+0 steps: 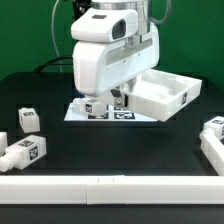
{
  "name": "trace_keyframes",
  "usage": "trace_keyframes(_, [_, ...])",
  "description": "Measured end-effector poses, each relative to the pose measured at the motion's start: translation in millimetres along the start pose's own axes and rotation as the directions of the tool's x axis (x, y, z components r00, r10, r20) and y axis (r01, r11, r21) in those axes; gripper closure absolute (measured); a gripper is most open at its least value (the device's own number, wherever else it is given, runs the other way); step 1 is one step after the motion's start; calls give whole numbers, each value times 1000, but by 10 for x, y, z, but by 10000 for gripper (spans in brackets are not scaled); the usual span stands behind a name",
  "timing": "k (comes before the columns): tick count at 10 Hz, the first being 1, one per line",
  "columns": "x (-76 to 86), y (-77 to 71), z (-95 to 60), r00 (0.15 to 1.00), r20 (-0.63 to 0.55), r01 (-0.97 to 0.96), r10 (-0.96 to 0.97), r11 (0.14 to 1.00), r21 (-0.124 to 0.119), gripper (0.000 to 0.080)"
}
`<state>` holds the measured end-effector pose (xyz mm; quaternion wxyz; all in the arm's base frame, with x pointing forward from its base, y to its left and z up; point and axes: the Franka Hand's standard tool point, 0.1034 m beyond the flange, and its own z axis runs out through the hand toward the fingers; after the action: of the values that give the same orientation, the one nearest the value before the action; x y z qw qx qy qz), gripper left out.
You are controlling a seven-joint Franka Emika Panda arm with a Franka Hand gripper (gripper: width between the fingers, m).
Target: Assemble square table
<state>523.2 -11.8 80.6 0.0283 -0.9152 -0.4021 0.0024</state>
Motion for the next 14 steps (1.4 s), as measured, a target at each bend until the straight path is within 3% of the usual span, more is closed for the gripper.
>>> trace_keyframes(1, [-19, 100, -21, 996, -17, -88, 88, 996, -23, 755])
trace_keyframes(2, [-40, 143, -20, 972, 6, -234, 234, 972, 6, 755])
trace_keyframes(3, [40, 167, -48, 929, 45, -368, 366, 929, 29, 755])
trace_keyframes(4, [157, 129, -107, 911, 55, -410, 408, 912, 30, 755])
trace_keyframes(7, [195, 88, -84, 808, 57, -589, 587, 807, 34, 755])
trace_keyframes(8, [191, 112, -50, 739, 58, -674, 672, 737, 46, 755])
trace_keyframes(9, [137, 254, 66, 633, 64, -774, 772, 630, 62, 755])
trace_keyframes(10, [81, 388, 184, 541, 59, -841, 839, 538, 59, 755])
trace_keyframes(12, [18, 506, 320, 494, 22, -869, 869, 492, 51, 755])
trace_keyframes(14, [22, 485, 338, 497, 30, -867, 867, 496, 50, 755])
